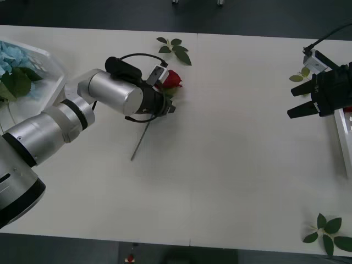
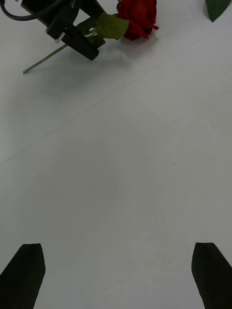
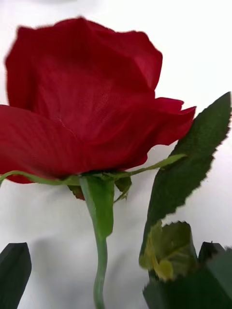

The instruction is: Put the red flowers into the right box and the blue flowers into the left box

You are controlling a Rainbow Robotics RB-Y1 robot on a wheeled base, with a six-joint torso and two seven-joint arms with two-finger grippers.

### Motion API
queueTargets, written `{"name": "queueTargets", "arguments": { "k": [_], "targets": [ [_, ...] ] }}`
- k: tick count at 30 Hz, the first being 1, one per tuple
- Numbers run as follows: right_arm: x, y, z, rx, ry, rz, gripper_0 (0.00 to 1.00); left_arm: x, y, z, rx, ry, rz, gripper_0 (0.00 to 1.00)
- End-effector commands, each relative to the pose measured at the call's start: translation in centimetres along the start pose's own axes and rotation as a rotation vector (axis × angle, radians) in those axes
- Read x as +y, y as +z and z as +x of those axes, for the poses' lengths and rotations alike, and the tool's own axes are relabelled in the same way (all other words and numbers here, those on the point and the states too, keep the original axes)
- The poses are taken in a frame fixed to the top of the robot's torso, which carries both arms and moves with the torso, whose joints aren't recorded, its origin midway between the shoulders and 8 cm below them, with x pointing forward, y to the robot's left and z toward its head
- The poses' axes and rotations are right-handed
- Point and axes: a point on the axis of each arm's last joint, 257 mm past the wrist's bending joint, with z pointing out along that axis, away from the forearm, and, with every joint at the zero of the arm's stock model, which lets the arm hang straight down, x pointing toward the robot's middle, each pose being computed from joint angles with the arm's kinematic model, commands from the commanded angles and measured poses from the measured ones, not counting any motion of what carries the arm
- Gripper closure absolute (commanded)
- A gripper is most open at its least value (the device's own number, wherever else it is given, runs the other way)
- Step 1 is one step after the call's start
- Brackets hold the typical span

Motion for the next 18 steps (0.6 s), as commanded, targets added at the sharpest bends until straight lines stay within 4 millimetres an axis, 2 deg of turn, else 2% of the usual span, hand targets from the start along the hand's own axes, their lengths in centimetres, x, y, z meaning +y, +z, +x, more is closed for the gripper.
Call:
{"name": "queueTargets", "arguments": {
  "k": [1, 7, 8, 9, 10, 11, 18],
  "targets": [
    [0.03, 0.09, -1.0, -0.018, 0.004, -0.001, 0.11, -0.62, -0.03, -3.45, -0.049, 0.041, -0.02, 0.0],
    [0.03, 0.09, -1.0, -0.018, 0.004, -0.001, 0.12, -1.09, 0.16, -3.76, -0.061, 0.04, -0.016, 0.0],
    [0.03, 0.09, -1.0, -0.018, 0.004, -0.001, 0.12, -1.05, 0.15, -3.84, -0.065, 0.042, -0.018, 0.11],
    [0.03, 0.09, -1.0, -0.018, 0.004, -0.001, 0.12, -1.06, 0.15, -3.88, -0.066, 0.042, -0.018, 0.28],
    [0.03, 0.09, -1.0, -0.018, 0.004, -0.001, 0.11, -1.04, 0.15, -3.92, -0.068, 0.043, -0.019, 0.79],
    [0.03, 0.09, -1.0, -0.018, 0.004, -0.001, 0.12, -1.04, 0.12, -4.02, -0.069, 0.044, -0.019, 1.0],
    [0.03, 0.09, -1.0, -0.018, 0.004, -0.001, 0.11, -0.97, 0.12, -4.03, -0.069, 0.046, -0.022, 1.0]
  ]
}}
